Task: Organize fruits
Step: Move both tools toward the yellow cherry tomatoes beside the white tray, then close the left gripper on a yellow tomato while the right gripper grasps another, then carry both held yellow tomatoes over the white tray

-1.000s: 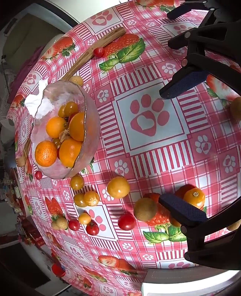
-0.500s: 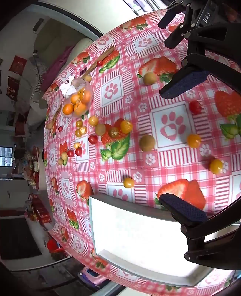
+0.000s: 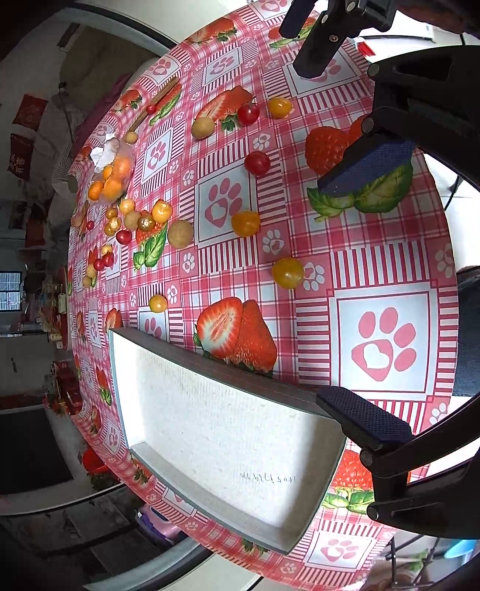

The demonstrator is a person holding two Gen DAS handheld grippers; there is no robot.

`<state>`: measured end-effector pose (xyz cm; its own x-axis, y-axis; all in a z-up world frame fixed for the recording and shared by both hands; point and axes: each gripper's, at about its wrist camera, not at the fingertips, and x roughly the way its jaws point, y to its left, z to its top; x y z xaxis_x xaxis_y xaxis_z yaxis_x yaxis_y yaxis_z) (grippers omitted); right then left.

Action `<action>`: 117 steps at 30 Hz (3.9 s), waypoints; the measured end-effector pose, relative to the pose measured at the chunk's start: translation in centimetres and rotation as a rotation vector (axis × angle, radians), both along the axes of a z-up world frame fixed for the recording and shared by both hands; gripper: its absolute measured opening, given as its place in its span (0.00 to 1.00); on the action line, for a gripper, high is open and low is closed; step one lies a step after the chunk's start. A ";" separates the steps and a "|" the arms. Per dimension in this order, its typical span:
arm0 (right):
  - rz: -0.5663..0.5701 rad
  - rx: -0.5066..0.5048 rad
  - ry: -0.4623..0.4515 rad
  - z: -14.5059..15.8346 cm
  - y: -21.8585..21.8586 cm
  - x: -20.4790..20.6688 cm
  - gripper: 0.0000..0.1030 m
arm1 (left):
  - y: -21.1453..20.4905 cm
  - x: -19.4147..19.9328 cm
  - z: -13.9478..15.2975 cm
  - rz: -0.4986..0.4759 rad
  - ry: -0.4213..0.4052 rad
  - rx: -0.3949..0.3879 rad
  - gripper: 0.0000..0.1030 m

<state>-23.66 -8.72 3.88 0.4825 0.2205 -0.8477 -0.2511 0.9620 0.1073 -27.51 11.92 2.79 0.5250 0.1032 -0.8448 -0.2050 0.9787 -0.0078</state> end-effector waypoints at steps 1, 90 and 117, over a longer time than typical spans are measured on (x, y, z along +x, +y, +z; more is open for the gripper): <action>-0.002 -0.001 0.000 0.0 0.0 -0.2 1.00 | 0.1 0.0 0.0 0.006 0.006 -0.005 1.00; 0.060 0.080 0.112 -2.3 2.2 2.1 0.22 | 1.4 1.7 1.8 -0.129 -0.068 -0.147 0.22; 0.435 0.040 0.108 0.4 26.7 5.0 0.22 | 19.2 1.3 -0.2 0.191 -0.041 -0.016 0.22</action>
<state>-18.64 17.94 4.30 0.2468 0.4166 -0.8749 -0.6164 0.7642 0.1900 -26.16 31.12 2.54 0.5313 0.1905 -0.8255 -0.3858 0.9219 -0.0357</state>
